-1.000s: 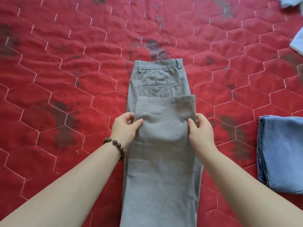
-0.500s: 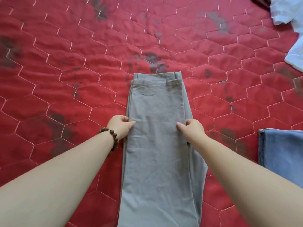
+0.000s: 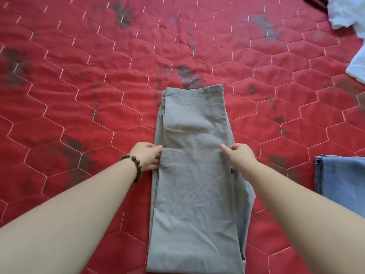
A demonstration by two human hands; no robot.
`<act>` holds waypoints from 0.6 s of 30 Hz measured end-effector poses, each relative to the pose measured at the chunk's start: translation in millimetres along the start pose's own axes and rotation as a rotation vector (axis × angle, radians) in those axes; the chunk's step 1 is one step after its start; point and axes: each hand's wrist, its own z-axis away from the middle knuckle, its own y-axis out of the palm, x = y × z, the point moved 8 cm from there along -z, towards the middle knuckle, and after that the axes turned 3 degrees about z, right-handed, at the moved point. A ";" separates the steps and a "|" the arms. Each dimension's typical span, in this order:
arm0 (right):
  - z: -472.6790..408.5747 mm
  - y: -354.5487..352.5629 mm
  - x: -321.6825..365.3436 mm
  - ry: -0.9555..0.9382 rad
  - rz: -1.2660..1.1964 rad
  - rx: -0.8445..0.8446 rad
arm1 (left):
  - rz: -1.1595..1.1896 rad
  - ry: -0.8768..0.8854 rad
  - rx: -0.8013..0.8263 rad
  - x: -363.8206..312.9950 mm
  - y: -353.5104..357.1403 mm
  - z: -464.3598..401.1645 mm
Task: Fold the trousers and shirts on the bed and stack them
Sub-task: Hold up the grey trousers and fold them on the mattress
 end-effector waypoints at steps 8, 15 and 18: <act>55.0 25.4 -55.8 0.103 -0.031 0.199 | 0.028 -0.345 0.161 82.1 -6.3 44.7; 130.5 58.3 -126.0 0.355 -0.213 0.567 | 0.080 -0.476 0.293 137.3 -13.9 96.5; 157.6 64.9 -151.0 0.347 -0.312 0.660 | 0.092 -0.510 0.305 164.2 -18.5 120.4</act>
